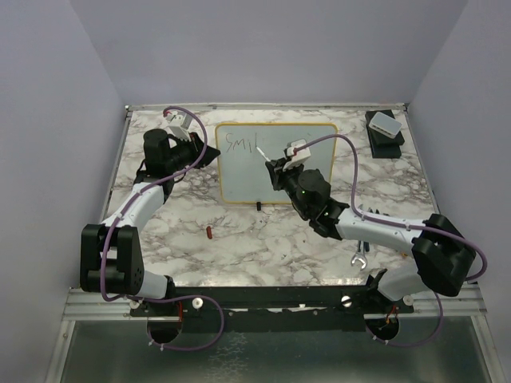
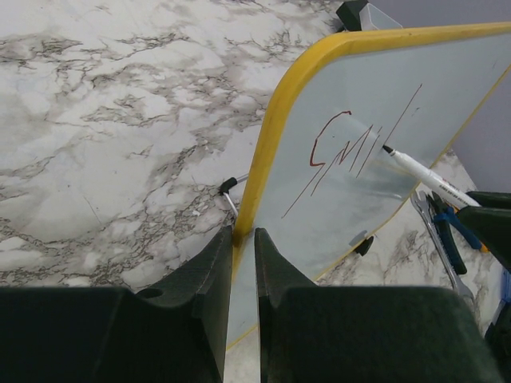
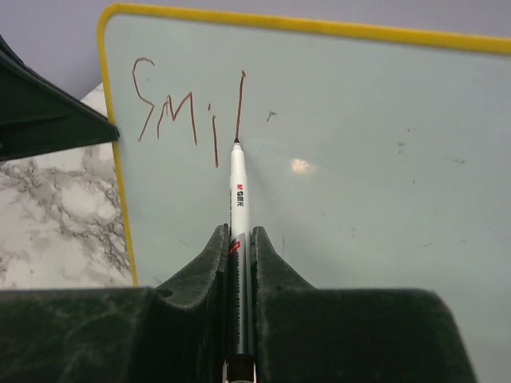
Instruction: Write a sentence on the whiteboard
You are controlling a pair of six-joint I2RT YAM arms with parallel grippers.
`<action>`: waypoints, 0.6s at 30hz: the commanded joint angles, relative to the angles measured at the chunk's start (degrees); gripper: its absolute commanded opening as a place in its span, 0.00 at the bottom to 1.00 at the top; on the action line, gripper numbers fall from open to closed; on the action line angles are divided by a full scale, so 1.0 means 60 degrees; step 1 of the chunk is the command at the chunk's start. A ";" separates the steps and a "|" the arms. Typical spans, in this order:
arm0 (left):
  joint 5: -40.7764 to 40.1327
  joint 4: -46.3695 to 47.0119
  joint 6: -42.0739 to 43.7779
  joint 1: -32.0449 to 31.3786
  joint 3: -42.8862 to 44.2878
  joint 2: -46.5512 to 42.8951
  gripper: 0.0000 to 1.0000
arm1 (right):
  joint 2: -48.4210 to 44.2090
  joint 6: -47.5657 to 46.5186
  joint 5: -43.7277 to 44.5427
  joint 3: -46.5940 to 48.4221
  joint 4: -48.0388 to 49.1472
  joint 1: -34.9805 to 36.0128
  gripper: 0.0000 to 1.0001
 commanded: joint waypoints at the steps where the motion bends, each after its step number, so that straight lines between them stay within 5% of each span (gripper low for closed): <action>1: 0.0237 -0.0014 0.0090 -0.0002 -0.0106 -0.0242 0.17 | -0.0159 0.0547 -0.0056 -0.0427 -0.0660 -0.0053 0.01; 18: 0.0210 -0.0023 0.0089 0.0008 -0.0119 -0.0236 0.17 | -0.1188 0.0365 -0.0106 -0.0957 -0.0235 0.0064 0.01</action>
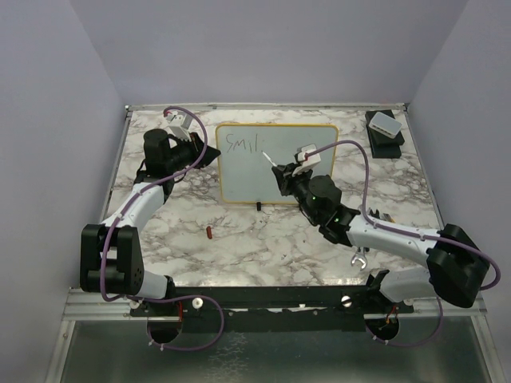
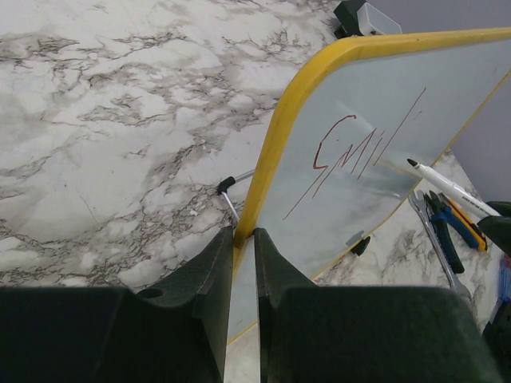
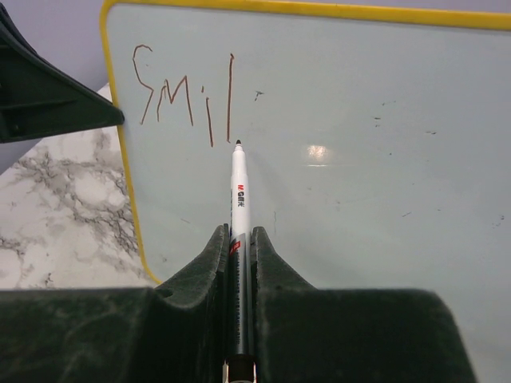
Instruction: Write a sentence on the whiteboard
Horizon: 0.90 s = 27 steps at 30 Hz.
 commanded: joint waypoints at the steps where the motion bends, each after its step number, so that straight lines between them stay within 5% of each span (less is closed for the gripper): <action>1: 0.0193 -0.0015 0.0092 0.0009 -0.0119 -0.0246 0.17 | -0.0147 -0.0062 0.0414 0.0058 0.0030 0.0057 0.01; 27: 0.0208 -0.0024 0.0092 0.0009 -0.0133 -0.0293 0.17 | 0.0212 -0.0576 0.1614 0.0296 0.0125 0.0035 0.01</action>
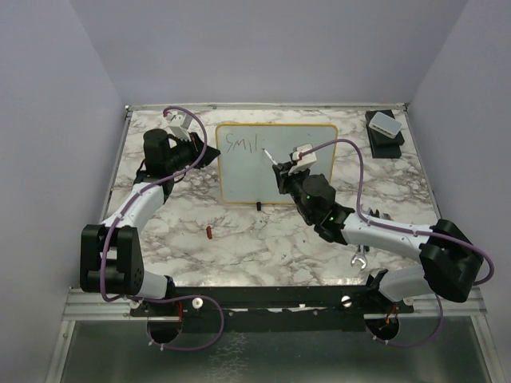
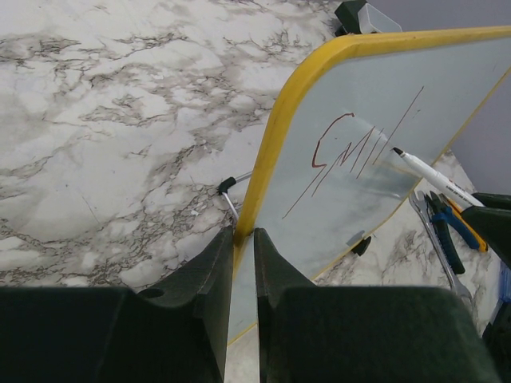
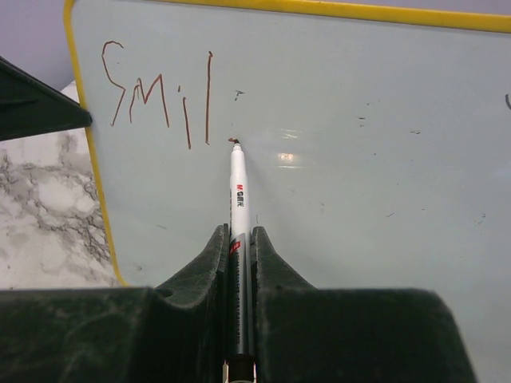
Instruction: Write a sentence on the whiteboard
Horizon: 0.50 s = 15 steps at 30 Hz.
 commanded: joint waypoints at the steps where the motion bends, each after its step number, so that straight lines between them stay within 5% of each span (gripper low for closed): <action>1: 0.0219 -0.0008 0.0083 0.0009 -0.0133 -0.0268 0.17 | -0.0233 -0.0185 0.0876 0.0013 -0.0008 -0.0037 0.01; 15: 0.0229 -0.0009 0.0082 0.0006 -0.0133 -0.0281 0.17 | 0.0189 -0.0460 0.0365 0.0547 0.0317 -0.0052 0.01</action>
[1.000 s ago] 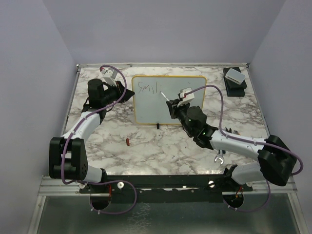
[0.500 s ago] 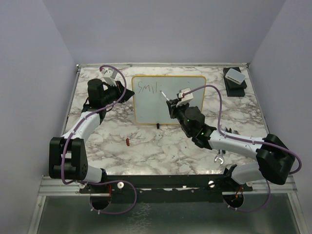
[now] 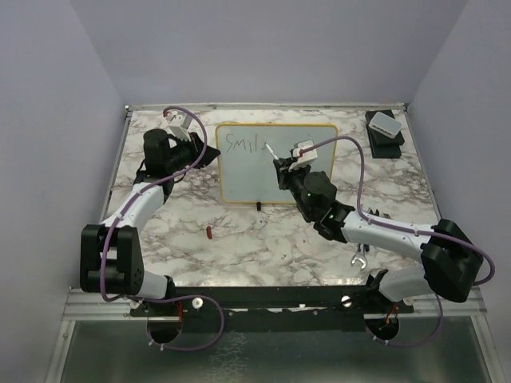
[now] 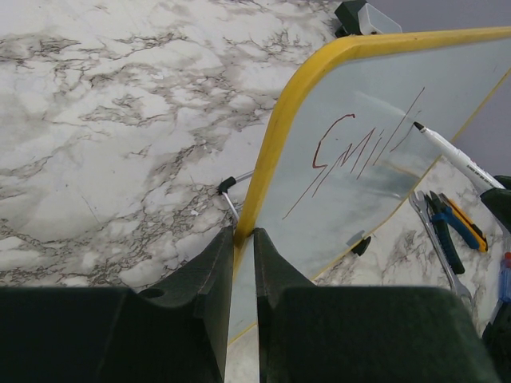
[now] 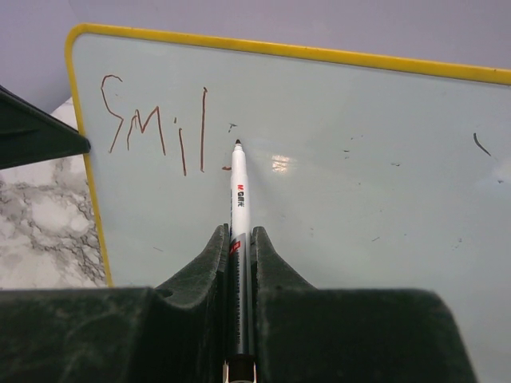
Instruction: Write a sentence on the whiteboard
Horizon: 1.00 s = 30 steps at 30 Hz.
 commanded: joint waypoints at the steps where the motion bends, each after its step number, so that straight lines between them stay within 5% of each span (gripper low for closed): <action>1: 0.0226 -0.0011 0.0086 0.0009 -0.0133 -0.0282 0.17 | 0.0302 -0.0107 0.0015 0.0320 0.0270 -0.0049 0.01; 30: 0.0210 -0.0006 0.0090 0.0001 -0.0122 -0.0267 0.16 | 0.0008 0.0697 0.0440 -0.0465 -0.0570 -0.0042 0.01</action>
